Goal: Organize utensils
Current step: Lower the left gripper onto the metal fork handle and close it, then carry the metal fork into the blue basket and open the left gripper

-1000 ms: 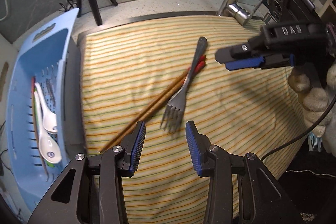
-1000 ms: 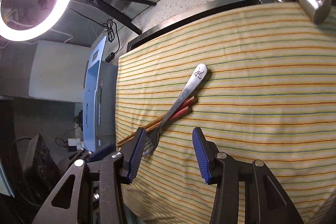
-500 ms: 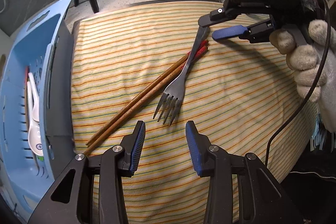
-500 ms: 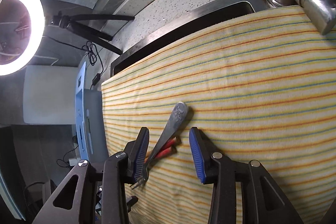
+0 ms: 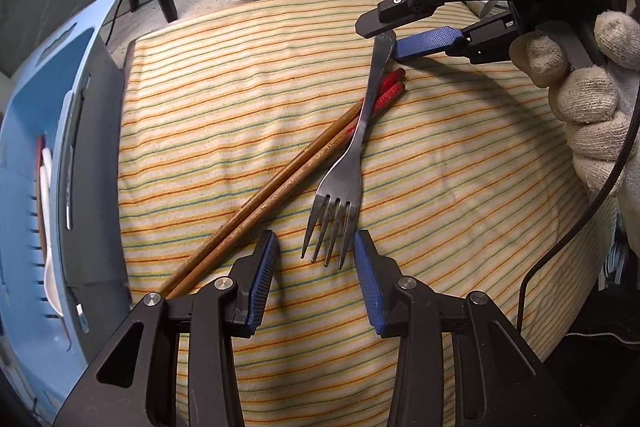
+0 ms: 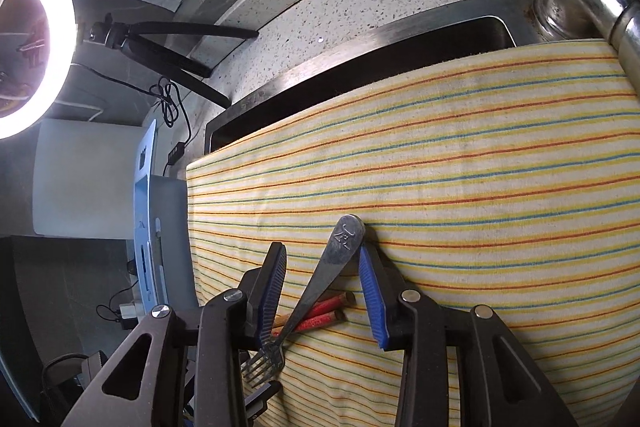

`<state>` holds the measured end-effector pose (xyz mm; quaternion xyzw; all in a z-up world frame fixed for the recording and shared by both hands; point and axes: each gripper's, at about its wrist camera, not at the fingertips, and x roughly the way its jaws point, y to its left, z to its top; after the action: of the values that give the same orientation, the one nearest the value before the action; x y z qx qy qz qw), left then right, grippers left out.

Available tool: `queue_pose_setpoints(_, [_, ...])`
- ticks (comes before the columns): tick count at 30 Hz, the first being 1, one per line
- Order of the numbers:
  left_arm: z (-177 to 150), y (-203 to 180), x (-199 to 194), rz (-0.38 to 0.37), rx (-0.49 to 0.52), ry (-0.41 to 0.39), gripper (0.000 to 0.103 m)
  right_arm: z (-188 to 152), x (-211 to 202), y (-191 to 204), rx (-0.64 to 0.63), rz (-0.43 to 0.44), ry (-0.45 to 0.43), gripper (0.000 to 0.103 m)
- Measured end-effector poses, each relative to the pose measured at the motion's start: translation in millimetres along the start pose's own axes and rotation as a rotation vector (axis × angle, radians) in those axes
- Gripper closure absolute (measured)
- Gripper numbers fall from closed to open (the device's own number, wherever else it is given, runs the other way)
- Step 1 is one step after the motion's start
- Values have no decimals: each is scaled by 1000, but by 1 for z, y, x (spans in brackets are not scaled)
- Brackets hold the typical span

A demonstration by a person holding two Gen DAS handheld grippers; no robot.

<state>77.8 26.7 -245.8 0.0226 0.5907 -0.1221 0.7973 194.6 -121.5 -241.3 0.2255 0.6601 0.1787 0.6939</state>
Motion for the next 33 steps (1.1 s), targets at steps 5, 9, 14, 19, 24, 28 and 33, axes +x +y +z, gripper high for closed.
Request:
queue_pose_setpoints(5, [1, -5, 1, 20, 29, -21, 72, -1, 2, 6, 5, -26, -11, 69])
queue_pose_setpoints(9, [0, -6, 0, 12, 26, -38, 80, -3, 7, 10, 24, -6, 14, 69])
queue_pose_setpoints(14, [0, -8, -2, -12, 20, -48, 81, -7, 12, 15, 20, 3, 31, 72])
queue_pose_setpoints(19, [1, -8, 0, -40, 9, -62, 82, -15, 19, 20, 2, 7, 45, 82])
queue_pose_setpoints(24, [3, -7, 0, -57, -5, -69, 81, -19, 22, 23, -18, -6, 44, 90])
queue_pose_setpoints(28, [3, -5, 0, -73, -21, -74, 81, -20, 22, 19, 3, 14, 46, 93])
queue_pose_setpoints(33, [-2, -3, -10, -95, -45, -90, 81, -21, 15, 17, 40, 68, 57, 94])
